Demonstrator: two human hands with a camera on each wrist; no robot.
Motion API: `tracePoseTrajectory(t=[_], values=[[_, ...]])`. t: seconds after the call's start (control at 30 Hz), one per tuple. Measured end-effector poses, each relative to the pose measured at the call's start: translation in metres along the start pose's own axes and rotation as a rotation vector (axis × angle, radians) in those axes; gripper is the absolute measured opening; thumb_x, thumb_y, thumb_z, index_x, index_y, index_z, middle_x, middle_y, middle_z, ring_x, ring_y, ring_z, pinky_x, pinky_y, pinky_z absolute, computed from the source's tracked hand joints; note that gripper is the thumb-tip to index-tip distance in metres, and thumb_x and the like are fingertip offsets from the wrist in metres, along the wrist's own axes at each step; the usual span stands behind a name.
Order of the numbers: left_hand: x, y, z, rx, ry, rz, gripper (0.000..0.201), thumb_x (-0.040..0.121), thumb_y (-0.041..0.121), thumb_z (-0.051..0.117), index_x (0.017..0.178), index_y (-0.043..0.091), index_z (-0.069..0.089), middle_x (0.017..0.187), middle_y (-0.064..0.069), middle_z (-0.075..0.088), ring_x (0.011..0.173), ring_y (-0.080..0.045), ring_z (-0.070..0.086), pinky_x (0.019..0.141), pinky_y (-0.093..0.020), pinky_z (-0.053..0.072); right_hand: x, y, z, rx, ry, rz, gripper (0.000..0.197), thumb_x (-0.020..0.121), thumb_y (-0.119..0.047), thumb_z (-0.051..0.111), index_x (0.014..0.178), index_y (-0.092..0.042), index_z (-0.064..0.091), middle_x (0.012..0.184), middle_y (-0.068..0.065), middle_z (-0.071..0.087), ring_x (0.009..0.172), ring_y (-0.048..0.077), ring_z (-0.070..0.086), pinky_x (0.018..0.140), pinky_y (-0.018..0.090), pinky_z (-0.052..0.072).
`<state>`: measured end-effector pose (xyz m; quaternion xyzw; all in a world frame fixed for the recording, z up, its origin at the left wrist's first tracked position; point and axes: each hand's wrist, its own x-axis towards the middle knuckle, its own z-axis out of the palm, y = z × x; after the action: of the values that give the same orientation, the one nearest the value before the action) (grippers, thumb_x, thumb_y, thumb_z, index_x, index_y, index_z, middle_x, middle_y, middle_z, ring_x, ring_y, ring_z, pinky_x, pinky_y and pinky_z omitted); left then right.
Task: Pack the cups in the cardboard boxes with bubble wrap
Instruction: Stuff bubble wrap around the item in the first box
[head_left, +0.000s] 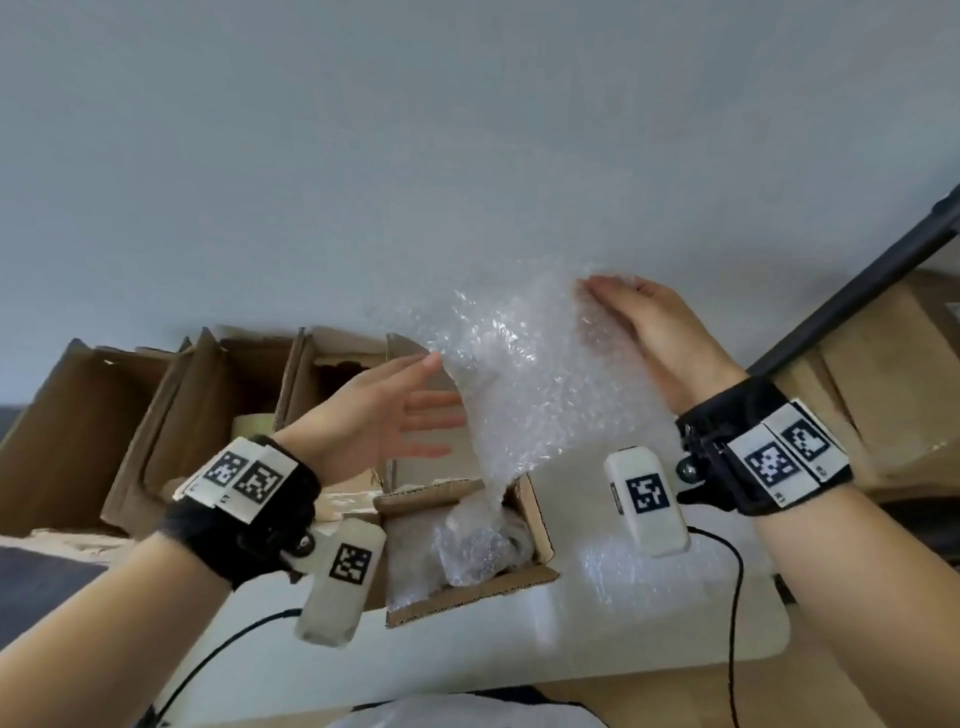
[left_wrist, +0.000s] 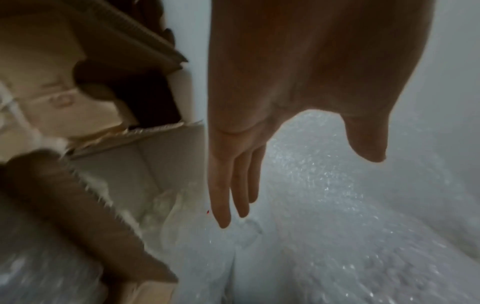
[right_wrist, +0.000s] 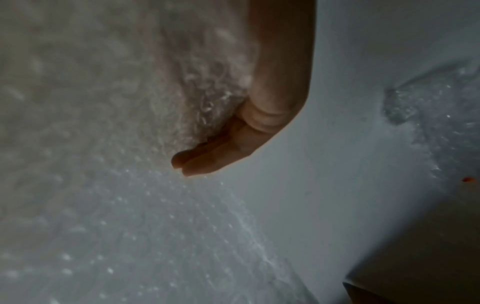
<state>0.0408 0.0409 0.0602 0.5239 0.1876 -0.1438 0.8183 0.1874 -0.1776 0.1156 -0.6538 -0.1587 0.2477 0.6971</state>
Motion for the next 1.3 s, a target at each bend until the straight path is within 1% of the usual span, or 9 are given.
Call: tracePoseTrajectory(t=[0.17, 0.3, 0.47, 0.63, 0.83, 0.93, 1.03, 1.23, 1.3], values=[[0.003, -0.013, 0.006, -0.129, 0.001, -0.021, 0.053, 0.082, 0.024, 0.066, 0.128, 0.000, 0.052, 0.123, -0.019, 0.062, 0.105, -0.029, 0.064, 0.084, -0.040, 0.056, -0.007, 0.011, 0.001, 0.012, -0.006, 0.082, 0.029, 0.092, -0.021, 0.058, 0.069, -0.021, 0.076, 0.068, -0.006, 0.071, 0.064, 0.006, 0.068, 0.055, 0.015, 0.051], [0.003, -0.014, 0.003, -0.195, 0.152, 0.074, 0.030, 0.090, 0.001, 0.054, 0.120, -0.002, 0.055, 0.104, -0.014, 0.068, 0.079, -0.022, 0.070, 0.065, -0.030, 0.058, -0.011, 0.021, -0.012, -0.028, 0.133, 0.182, 0.021, 0.092, -0.035, 0.059, 0.098, -0.020, 0.072, 0.092, -0.010, 0.073, 0.084, 0.001, 0.068, 0.069, 0.014, 0.052], [-0.001, -0.012, -0.003, -0.160, 0.304, 0.269, 0.014, 0.090, -0.003, 0.053, 0.089, 0.010, 0.047, 0.087, -0.014, 0.062, 0.069, -0.022, 0.066, 0.057, -0.029, 0.057, -0.025, 0.044, -0.022, -0.105, 0.162, 0.361, 0.032, 0.089, -0.042, 0.061, 0.078, -0.018, 0.078, 0.089, 0.001, 0.076, 0.080, 0.013, 0.072, 0.069, 0.024, 0.056], [-0.007, -0.009, -0.012, 0.119, 0.335, 0.380, 0.016, 0.092, 0.001, 0.052, 0.089, 0.010, 0.066, 0.084, -0.011, 0.062, 0.073, -0.016, 0.062, 0.067, -0.025, 0.057, -0.035, 0.058, -0.015, -0.030, 0.117, 0.276, 0.012, 0.088, -0.023, 0.063, 0.098, -0.017, 0.065, 0.085, 0.007, 0.071, 0.074, 0.014, 0.071, 0.066, 0.026, 0.058], [-0.015, -0.004, -0.020, 0.371, 0.445, 0.465, 0.016, 0.081, 0.010, 0.070, 0.092, 0.021, 0.074, 0.086, 0.001, 0.074, 0.083, -0.011, 0.069, 0.073, -0.017, 0.055, -0.039, 0.054, -0.015, -0.361, 0.018, -0.019, 0.091, 0.066, -0.033, 0.077, 0.142, -0.044, 0.028, 0.125, -0.007, 0.061, 0.108, 0.017, 0.063, 0.087, 0.038, 0.055], [-0.020, -0.002, -0.022, 0.616, 0.490, 0.532, 0.032, 0.071, 0.011, 0.079, 0.096, 0.029, 0.071, 0.077, 0.010, 0.069, 0.072, 0.000, 0.064, 0.071, -0.008, 0.049, -0.038, 0.051, -0.015, -0.601, -0.108, -0.033, 0.078, 0.059, -0.041, 0.079, 0.131, -0.028, 0.052, 0.122, -0.010, 0.062, 0.110, 0.004, 0.059, 0.101, 0.033, 0.047], [-0.028, 0.000, -0.023, 0.850, 0.510, 0.578, 0.033, 0.073, 0.013, 0.078, 0.101, 0.026, 0.068, 0.080, 0.009, 0.066, 0.072, 0.002, 0.062, 0.071, -0.003, 0.046, -0.036, 0.056, -0.011, -0.794, -0.140, -0.080, 0.049, 0.066, -0.033, 0.081, 0.112, -0.020, 0.067, 0.103, -0.013, 0.066, 0.091, 0.002, 0.062, 0.080, 0.004, 0.042], [-0.044, -0.002, -0.021, 1.018, 0.486, 0.561, 0.003, 0.087, 0.022, 0.064, 0.090, 0.023, 0.064, 0.097, 0.014, 0.059, 0.085, 0.003, 0.059, 0.072, 0.001, 0.041, -0.033, 0.056, -0.006, -0.757, -0.124, -0.191, 0.016, 0.081, -0.024, 0.072, 0.095, -0.025, 0.064, 0.110, -0.006, 0.059, 0.101, 0.004, 0.055, 0.082, -0.001, 0.035], [-0.049, -0.003, -0.021, 0.967, 0.481, 0.552, 0.004, 0.091, 0.022, 0.059, 0.088, 0.025, 0.059, 0.085, 0.011, 0.062, 0.075, 0.009, 0.059, 0.065, 0.001, 0.040, -0.034, 0.052, -0.005, -0.621, -0.101, -0.170, 0.013, 0.083, -0.028, 0.070, 0.093, -0.030, 0.063, 0.091, -0.001, 0.068, 0.079, 0.008, 0.060, 0.069, 0.010, 0.042]])
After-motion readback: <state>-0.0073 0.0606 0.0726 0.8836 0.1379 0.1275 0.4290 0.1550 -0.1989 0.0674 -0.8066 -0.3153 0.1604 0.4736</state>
